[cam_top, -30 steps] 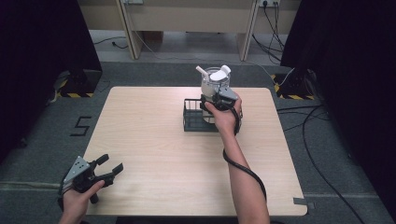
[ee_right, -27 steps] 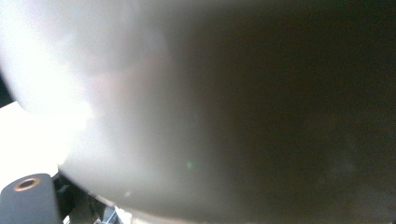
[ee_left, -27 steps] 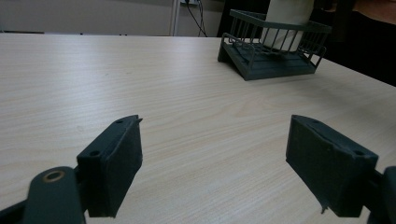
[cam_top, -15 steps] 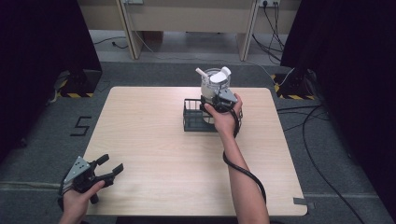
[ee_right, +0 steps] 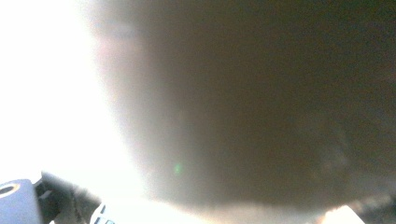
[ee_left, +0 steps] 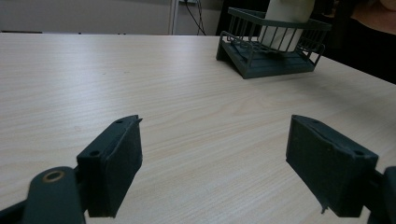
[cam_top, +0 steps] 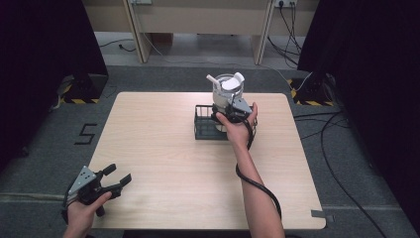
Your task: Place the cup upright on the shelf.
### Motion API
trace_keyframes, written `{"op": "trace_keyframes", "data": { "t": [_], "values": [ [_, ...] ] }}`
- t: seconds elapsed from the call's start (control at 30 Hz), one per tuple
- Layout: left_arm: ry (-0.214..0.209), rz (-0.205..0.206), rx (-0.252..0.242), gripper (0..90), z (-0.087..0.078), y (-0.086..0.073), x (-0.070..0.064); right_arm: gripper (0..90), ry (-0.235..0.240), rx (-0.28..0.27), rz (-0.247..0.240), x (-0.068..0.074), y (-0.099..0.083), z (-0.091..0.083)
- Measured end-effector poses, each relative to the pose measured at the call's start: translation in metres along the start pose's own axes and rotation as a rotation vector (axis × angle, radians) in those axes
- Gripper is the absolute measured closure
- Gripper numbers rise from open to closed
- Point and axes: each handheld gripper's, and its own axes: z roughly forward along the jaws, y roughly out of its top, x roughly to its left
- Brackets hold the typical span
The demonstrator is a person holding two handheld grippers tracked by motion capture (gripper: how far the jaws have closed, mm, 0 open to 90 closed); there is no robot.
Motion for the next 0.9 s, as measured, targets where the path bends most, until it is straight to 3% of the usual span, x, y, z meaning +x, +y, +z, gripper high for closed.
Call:
{"op": "trace_keyframes", "data": {
  "t": [0.3, 0.9],
  "values": [
    [0.001, -0.001, 0.001, 17.7, 0.000, 0.000, 0.000, 4.2, 0.007, -0.015, -0.006, 0.005, 0.002, -0.007],
    [0.003, 0.004, -0.004, 17.7, 0.000, 0.001, -0.001, 3.9, 0.003, -0.012, -0.017, -0.002, 0.002, -0.031]
  ]
}}
